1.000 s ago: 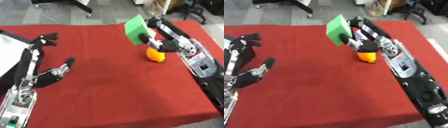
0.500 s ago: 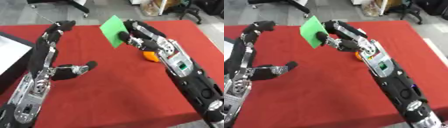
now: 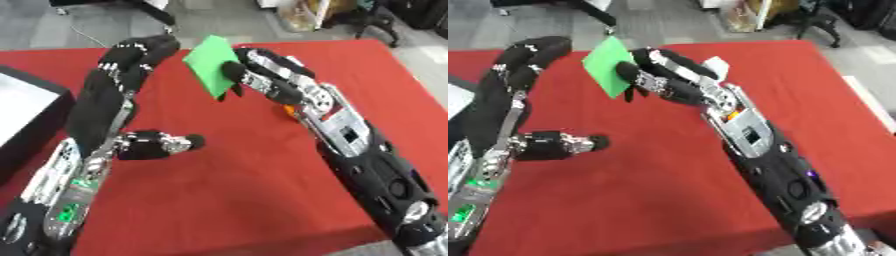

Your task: Pick up the objects with one hand, pass them to the other hand, and then place them into the box on the other side of the table.

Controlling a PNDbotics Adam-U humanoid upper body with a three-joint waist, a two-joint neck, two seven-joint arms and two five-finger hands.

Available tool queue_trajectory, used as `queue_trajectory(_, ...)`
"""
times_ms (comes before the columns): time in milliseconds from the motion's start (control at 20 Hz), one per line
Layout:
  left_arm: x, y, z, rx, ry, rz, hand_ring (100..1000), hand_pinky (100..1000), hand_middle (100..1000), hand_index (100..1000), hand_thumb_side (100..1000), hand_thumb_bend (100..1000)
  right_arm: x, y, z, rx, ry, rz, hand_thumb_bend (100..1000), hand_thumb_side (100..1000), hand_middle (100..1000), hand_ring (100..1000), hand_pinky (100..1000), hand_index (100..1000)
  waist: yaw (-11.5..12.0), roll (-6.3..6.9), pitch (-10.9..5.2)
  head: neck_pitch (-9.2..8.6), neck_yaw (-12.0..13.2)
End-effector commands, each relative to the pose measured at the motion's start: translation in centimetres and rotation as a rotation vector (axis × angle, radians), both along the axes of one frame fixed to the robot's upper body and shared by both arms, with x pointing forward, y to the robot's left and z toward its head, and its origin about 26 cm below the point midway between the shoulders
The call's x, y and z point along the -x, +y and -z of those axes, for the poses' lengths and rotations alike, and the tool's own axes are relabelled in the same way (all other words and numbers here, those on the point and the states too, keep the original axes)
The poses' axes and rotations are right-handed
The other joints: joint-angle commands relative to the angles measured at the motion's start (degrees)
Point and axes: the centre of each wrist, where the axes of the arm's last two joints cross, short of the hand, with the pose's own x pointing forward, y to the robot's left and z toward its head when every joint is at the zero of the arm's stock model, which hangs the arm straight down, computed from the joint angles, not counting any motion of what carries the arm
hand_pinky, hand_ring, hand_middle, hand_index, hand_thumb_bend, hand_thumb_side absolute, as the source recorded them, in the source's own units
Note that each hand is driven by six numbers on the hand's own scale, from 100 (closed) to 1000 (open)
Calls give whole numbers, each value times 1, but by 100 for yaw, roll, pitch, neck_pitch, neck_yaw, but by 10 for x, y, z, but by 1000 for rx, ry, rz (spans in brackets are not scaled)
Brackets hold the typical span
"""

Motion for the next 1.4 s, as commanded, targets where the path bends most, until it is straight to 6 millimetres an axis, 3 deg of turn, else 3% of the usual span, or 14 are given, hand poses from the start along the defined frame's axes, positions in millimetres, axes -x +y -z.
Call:
queue_trajectory(50,2,-5,-11,-28,-77,18,766,817,789,914,248,987,0,2,-8,-2,-5,-19,100,873,218,462,738,350,-9,5,-61,-13,-43)
queue_trajectory(1000,-4,-27,-2,84,28,-30,726,793,752,889,309,821,2,6,-1,0,62,-44,100,883,183,453,735,318,-59,-55,-47,-13,-23)
queue_trajectory(1400,-7,-30,-2,144,75,-56,714,785,744,885,313,805,4,7,0,-6,80,-48,100,885,173,452,735,311,-65,-76,-34,-13,-23)
